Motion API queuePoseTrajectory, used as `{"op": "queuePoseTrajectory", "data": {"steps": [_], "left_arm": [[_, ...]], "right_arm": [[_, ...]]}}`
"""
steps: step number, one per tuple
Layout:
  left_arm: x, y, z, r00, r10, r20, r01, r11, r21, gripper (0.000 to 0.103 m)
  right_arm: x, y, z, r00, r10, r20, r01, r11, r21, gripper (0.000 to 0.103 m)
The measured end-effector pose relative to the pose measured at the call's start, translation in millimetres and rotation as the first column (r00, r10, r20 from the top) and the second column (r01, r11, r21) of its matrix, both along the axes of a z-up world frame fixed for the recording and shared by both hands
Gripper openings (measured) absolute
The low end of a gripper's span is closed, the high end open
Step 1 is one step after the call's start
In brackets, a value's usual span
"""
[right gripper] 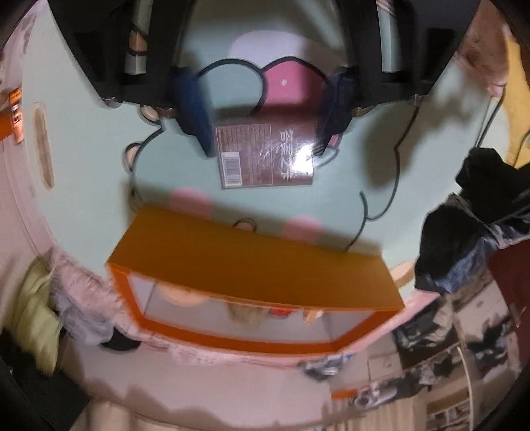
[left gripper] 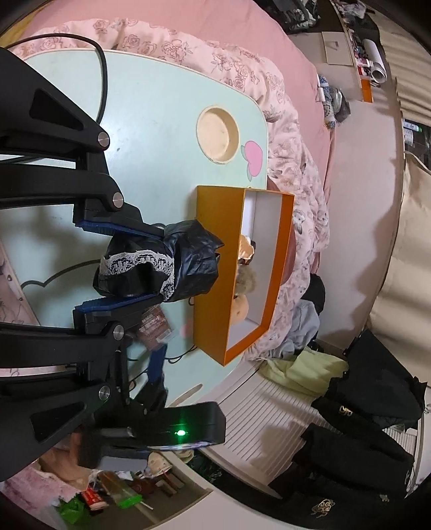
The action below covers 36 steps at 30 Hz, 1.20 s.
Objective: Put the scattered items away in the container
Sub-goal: 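Grasp the black lace pouch with the left gripper while the right grasps the brown carton, then carry both held items over the orange box and open both grippers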
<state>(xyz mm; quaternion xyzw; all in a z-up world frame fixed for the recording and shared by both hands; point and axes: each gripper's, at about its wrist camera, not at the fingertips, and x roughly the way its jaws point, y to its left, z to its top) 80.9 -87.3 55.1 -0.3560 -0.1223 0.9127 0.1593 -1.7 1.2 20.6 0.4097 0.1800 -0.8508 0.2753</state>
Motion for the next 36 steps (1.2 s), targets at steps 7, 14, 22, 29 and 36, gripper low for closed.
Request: {"op": "queuePoseTrajectory", "data": {"steps": [7,14,22,29,36], "left_arm": [[2,7,4,1.000,-0.017,-0.009,0.017,1.000,-0.014,0.032],[-17,27,43,0.995,-0.062,-0.084,0.057,0.997,-0.054,0.032],[-99,42,81,0.996,-0.012,-0.086,-0.003,0.985,-0.171,0.032],[-165,49,19,0.992,0.048,0.117,-0.017,0.967,-0.254,0.041],[-163,41,4,0.990,0.101,0.098,-0.073,0.964,-0.256,0.077]], "right_arm": [[11,25,28,0.998,-0.001,-0.064,-0.007,0.993,-0.120,0.056],[-4,24,77,0.991,-0.006,-0.134,-0.014,0.989,-0.148,0.056],[-60,-8,112,0.975,-0.058,-0.212,0.029,0.990,-0.137,0.056],[-97,-20,82,0.981,-0.132,-0.144,0.120,0.988,-0.094,0.084],[-98,-7,66,0.974,-0.171,-0.148,0.159,0.983,-0.089,0.085]]}}
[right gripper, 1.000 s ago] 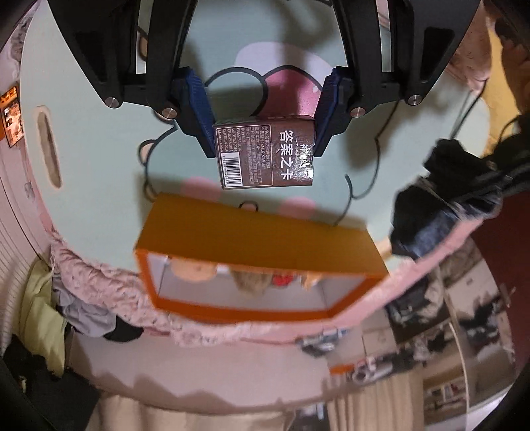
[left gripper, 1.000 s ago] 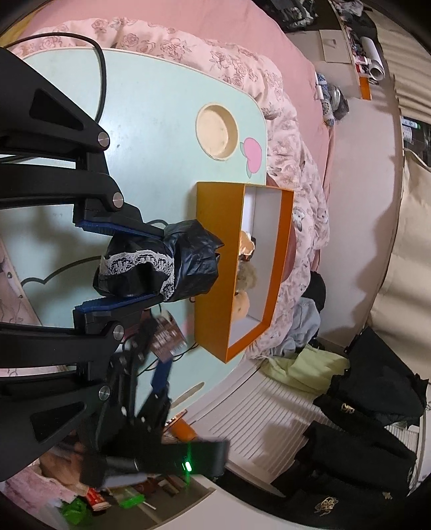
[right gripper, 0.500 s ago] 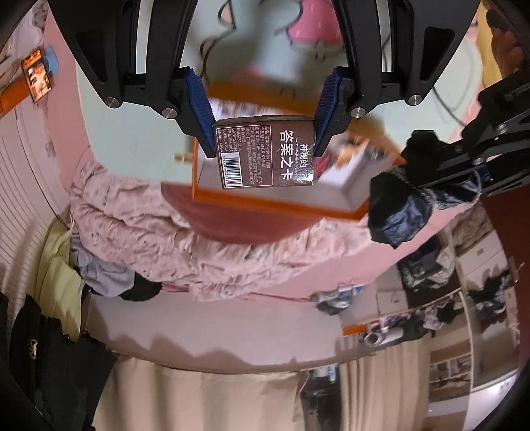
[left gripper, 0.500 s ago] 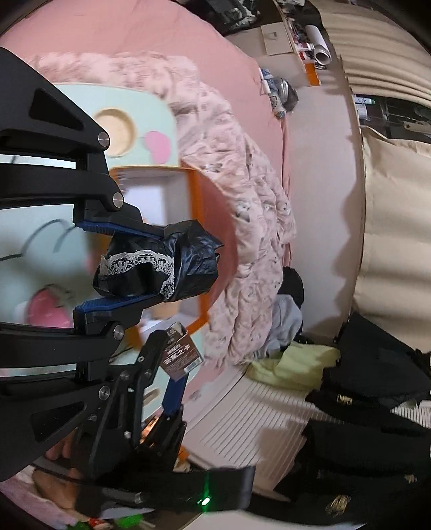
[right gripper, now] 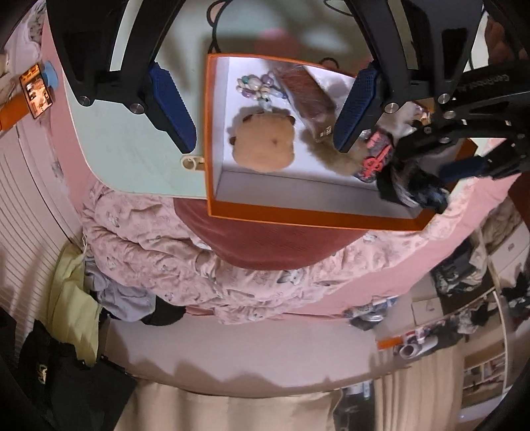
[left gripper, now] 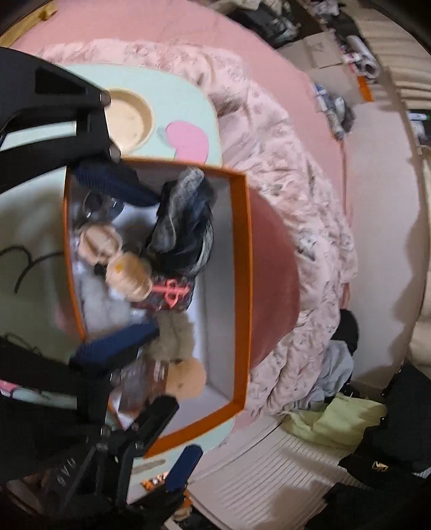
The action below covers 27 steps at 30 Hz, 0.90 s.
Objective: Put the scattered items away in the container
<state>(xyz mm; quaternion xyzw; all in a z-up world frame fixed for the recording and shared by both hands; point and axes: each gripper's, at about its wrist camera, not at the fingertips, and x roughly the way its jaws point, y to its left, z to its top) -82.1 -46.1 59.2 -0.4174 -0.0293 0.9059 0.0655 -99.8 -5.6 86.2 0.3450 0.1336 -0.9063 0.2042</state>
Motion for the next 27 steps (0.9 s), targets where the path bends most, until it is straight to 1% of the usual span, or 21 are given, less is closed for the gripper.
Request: {"op": "queuePoseTrajectory", "data": {"steps": [3,4,6,8,11,13,14,16,18,20,23,24,25,26,27], "left_arm": [[11,1,12,0.999,-0.007,-0.053,0.005,0.999,-0.037,0.077],[17,1,19,0.997,-0.007,-0.074,0.005,0.999,-0.033,0.077],[30,-1,32,0.994,-0.012,-0.109,0.012,1.000,-0.002,0.077],[40,2,40,0.993,-0.030,-0.111,0.032,0.999,0.016,0.081],[64,12,45,0.992,-0.061,-0.110,0.062,0.998,0.004,0.081],[82,17,38,0.991,-0.073,-0.114,0.074,0.997,0.006,0.081],[90,19,31,0.992,-0.073,-0.103,0.075,0.997,0.010,0.081],[101,22,11,0.996,-0.071,-0.055,0.071,0.997,0.012,0.081],[109,23,-11,1.000,-0.023,-0.016,0.023,1.000,-0.015,0.081],[113,21,-28,1.000,0.019,0.015,-0.018,0.999,-0.041,0.081],[111,18,-43,0.996,0.056,0.065,-0.053,0.997,-0.052,0.081],[108,16,-52,0.992,0.074,0.101,-0.069,0.996,-0.054,0.087],[104,16,-57,0.990,0.096,0.101,-0.087,0.992,-0.088,0.096],[104,15,-60,0.990,0.102,0.098,-0.094,0.992,-0.084,0.103],[103,14,-61,0.991,0.101,0.093,-0.094,0.993,-0.071,0.103]], "right_arm": [[3,8,7,1.000,-0.010,0.004,0.010,1.000,-0.020,0.085],[8,11,11,1.000,-0.012,0.004,0.012,0.999,-0.032,0.085],[19,18,18,1.000,-0.011,0.003,0.011,0.998,-0.058,0.085],[34,25,25,1.000,-0.008,-0.003,0.008,0.997,-0.071,0.086],[62,36,27,1.000,-0.018,-0.018,0.017,0.998,-0.064,0.090],[80,46,17,0.999,-0.036,-0.024,0.035,0.998,-0.057,0.093],[85,50,10,0.999,-0.041,-0.016,0.040,0.998,-0.054,0.094],[95,59,-11,0.998,-0.044,0.037,0.046,0.998,-0.048,0.094],[98,65,-27,0.995,-0.047,0.086,0.051,0.998,-0.048,0.094],[101,69,-40,0.992,-0.056,0.117,0.061,0.997,-0.037,0.094],[102,71,-55,0.985,-0.091,0.145,0.091,0.996,0.009,0.095],[100,71,-61,0.981,-0.103,0.165,0.100,0.995,0.026,0.095],[99,69,-67,0.980,-0.115,0.161,0.105,0.992,0.066,0.103],[100,67,-69,0.984,-0.108,0.142,0.096,0.992,0.085,0.103],[101,66,-70,0.986,-0.097,0.134,0.086,0.993,0.083,0.103]]}}
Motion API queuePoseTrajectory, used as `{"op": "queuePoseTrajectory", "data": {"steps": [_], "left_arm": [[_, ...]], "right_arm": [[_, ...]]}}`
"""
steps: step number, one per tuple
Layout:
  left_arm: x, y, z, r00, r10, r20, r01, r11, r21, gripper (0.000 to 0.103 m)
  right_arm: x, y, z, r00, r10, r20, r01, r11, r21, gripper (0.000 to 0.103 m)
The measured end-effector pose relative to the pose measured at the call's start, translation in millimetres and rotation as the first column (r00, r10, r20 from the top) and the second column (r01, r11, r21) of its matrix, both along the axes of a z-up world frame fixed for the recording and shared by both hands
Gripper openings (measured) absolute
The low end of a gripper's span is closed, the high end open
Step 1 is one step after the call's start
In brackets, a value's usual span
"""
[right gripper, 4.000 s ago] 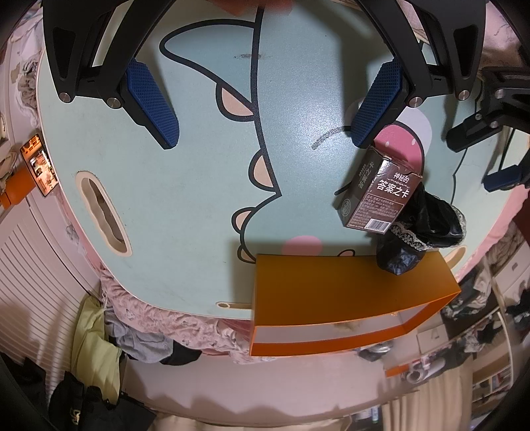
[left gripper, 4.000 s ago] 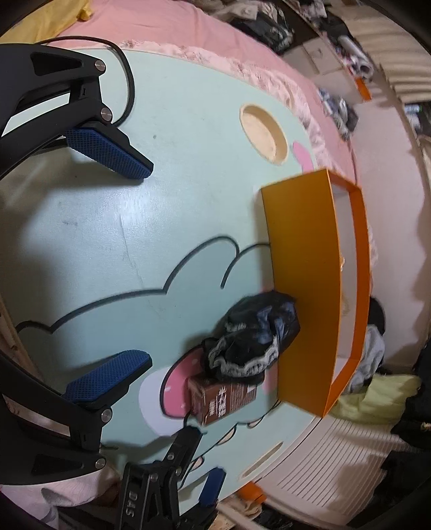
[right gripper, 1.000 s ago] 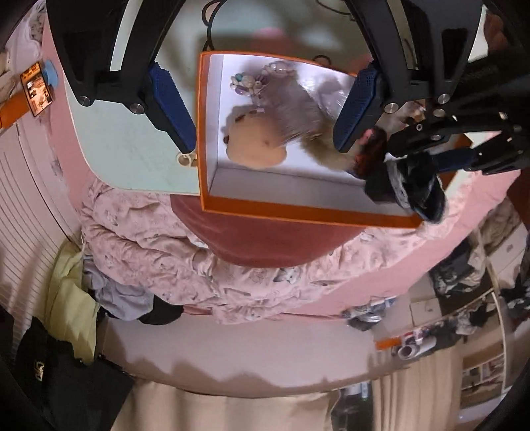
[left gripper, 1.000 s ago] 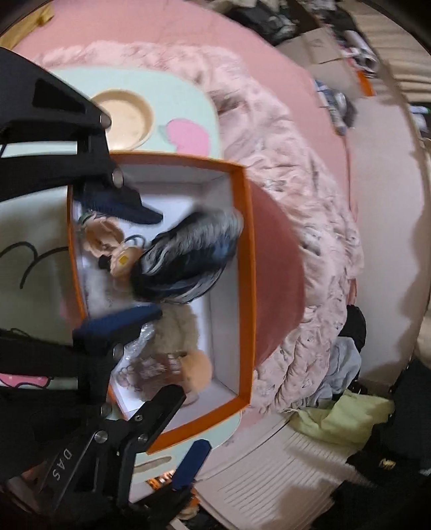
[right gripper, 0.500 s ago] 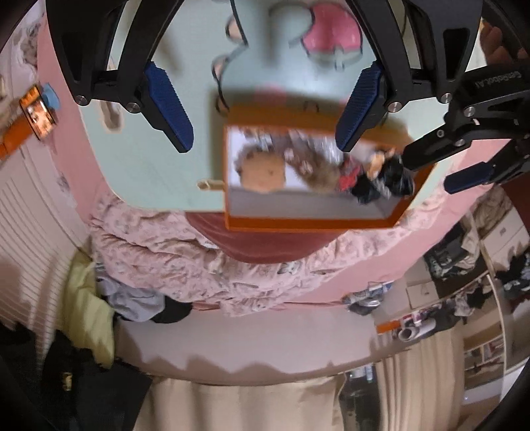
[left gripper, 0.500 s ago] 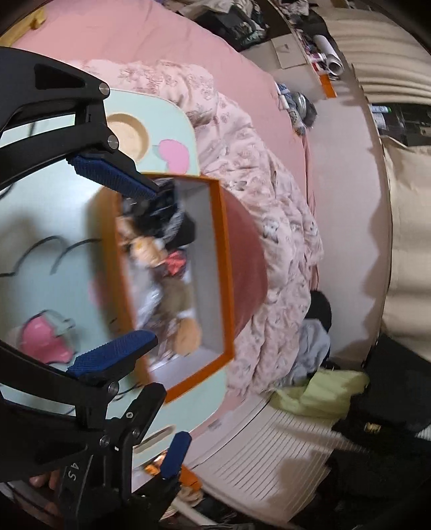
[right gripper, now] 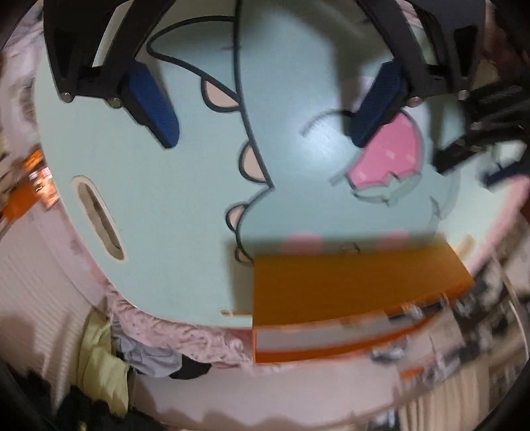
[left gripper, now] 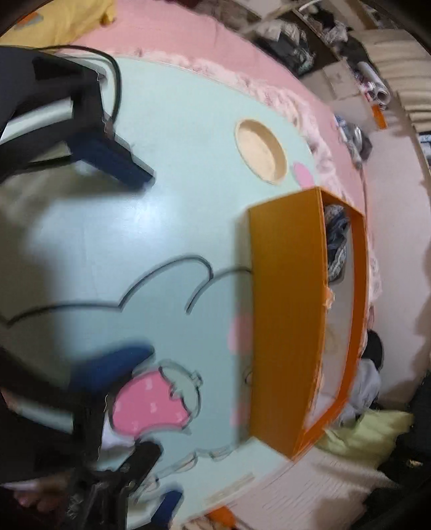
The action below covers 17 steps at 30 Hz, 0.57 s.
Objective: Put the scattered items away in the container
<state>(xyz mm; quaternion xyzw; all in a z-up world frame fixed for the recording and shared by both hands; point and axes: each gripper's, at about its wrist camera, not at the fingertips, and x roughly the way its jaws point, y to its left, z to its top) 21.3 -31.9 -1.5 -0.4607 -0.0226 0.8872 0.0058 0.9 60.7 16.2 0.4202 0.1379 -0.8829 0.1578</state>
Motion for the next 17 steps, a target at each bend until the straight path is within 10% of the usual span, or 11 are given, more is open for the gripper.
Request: {"op": "queuePoseTrajectory", "data": {"steps": [17], "left_arm": [[2.8,-4.6,-3.1,1.000,-0.022,-0.016,0.022,1.000,0.004,0.103]], "right_arm": [[0.2,4.3,-2.1,1.000,0.016,-0.009,-0.016,1.000,-0.006,0.103]]}}
